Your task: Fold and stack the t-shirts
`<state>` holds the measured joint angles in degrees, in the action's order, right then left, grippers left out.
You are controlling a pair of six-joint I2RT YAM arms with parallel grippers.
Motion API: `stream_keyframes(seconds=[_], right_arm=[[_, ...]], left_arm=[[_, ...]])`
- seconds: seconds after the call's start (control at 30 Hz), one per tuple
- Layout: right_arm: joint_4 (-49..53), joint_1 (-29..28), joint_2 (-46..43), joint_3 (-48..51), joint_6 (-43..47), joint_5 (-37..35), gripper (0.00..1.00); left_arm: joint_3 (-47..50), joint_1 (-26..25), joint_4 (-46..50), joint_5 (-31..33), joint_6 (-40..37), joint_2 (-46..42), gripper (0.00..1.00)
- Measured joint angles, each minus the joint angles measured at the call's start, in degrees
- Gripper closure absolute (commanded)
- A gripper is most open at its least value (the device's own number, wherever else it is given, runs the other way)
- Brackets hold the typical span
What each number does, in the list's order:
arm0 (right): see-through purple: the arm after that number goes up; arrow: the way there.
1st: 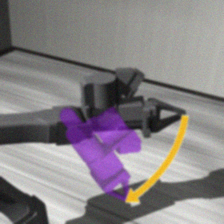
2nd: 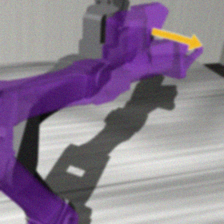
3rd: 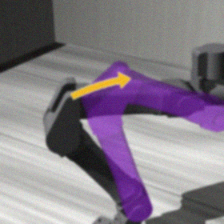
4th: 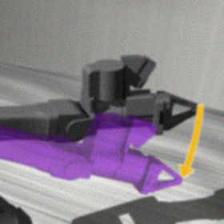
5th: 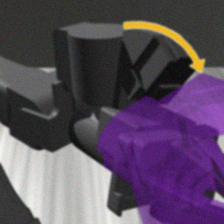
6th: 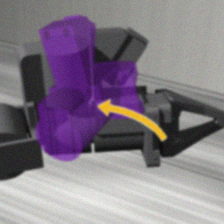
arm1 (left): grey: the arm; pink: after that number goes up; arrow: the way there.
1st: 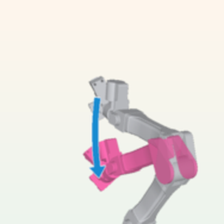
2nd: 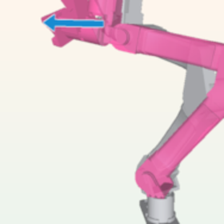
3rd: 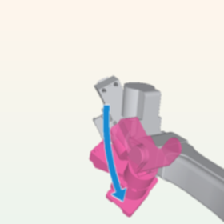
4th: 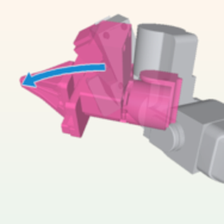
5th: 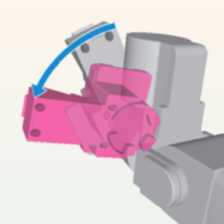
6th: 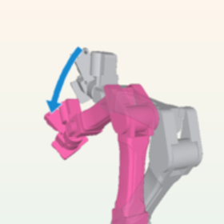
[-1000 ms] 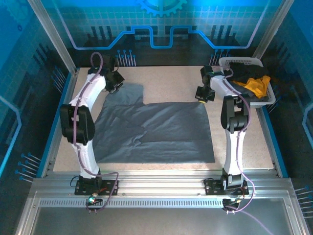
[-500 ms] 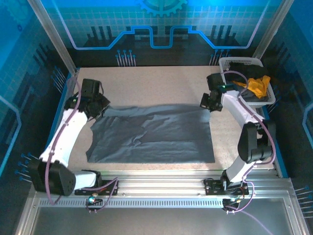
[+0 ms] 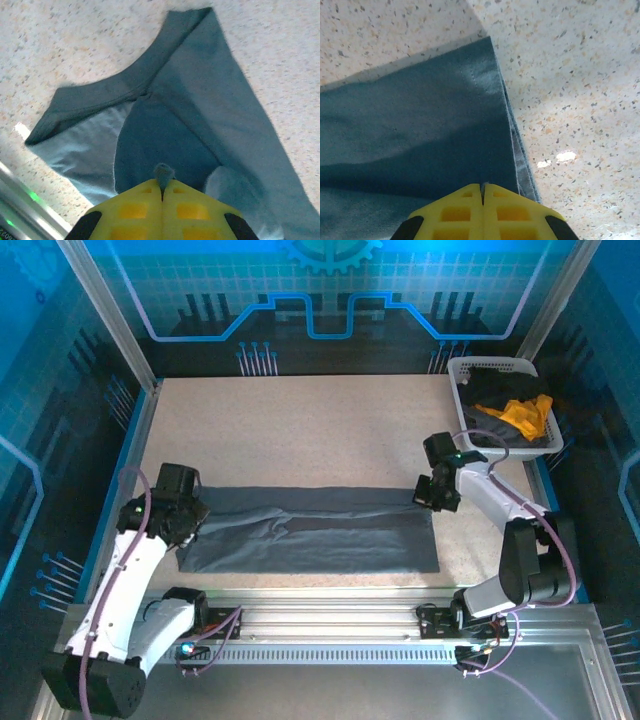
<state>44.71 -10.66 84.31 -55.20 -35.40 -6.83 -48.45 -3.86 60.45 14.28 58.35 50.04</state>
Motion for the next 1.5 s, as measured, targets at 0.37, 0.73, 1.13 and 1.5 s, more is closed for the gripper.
stream_keyframes(seconds=[0.37, 0.73, 1.13, 1.5], right_arm=[[0.2, -0.3, 0.0, 1.6, -0.7, -0.2, 1.0], [0.8, -0.3, 0.4, 2.4, -1.5, -0.6, 0.87], [5.0, -0.7, 0.8, -1.5, -3.5, -5.9, 0.67], [4.0, -8.0, 15.0, -12.8, -2.7, -0.5, 0.81]], left_arm=[[4.4, 0.0, 2.0, -0.3, 4.5, -1.5, 1.0], [7.7, 0.0, 3.0, -1.1, 6.2, -2.1, 0.99], [2.1, 0.0, 1.3, -1.6, 4.9, 1.5, 0.66], [-9.4, 3.3, -17.4, -8.8, 1.2, 34.8, 0.82]])
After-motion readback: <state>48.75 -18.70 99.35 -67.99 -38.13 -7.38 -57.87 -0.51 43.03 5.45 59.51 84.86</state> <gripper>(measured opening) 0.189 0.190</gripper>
